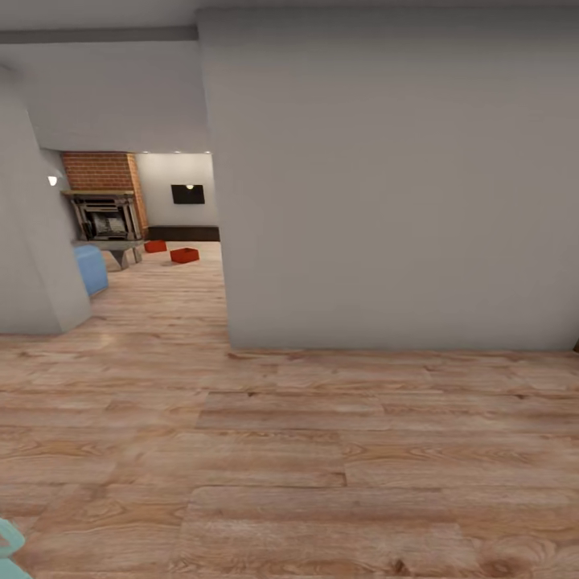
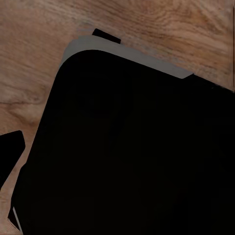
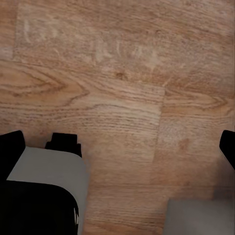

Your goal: Move the two storage containers from the living room to the garage. In the garage, place one container on the floor and stack the other container on top of it (either order is fine).

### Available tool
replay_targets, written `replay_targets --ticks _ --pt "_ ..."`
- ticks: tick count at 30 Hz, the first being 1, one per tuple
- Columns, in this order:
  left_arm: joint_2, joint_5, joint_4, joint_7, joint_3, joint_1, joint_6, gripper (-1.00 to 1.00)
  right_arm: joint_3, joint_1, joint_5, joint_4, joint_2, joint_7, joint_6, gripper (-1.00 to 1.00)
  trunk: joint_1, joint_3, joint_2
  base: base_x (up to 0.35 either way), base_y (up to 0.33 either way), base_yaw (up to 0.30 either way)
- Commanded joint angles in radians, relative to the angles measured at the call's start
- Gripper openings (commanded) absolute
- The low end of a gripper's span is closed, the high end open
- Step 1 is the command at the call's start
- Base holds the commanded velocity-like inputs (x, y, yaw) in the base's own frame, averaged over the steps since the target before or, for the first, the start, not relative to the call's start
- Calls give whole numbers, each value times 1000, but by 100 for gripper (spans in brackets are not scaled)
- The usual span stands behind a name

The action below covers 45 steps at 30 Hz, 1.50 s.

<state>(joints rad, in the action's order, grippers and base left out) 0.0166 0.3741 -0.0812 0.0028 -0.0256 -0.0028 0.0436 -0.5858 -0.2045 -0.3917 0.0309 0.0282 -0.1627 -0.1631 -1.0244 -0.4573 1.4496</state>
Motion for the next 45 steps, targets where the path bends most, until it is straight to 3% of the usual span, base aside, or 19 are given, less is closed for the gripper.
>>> replay_targets --ticks 1,25,45 --pt "0 3 0 0 -2 0 2 100 -9 -1 -9 3 -1 0 -6 100 -1 -1 0 322 0 0" --pt "0 3 0 0 -2 0 2 100 -9 -1 -12 3 -5 -3 4 100 -1 -1 0 322 0 4" --pt "0 3 0 0 -2 0 2 100 -8 -1 -12 2 -2 -3 -1 100 -1 -7 0 322 0 251"
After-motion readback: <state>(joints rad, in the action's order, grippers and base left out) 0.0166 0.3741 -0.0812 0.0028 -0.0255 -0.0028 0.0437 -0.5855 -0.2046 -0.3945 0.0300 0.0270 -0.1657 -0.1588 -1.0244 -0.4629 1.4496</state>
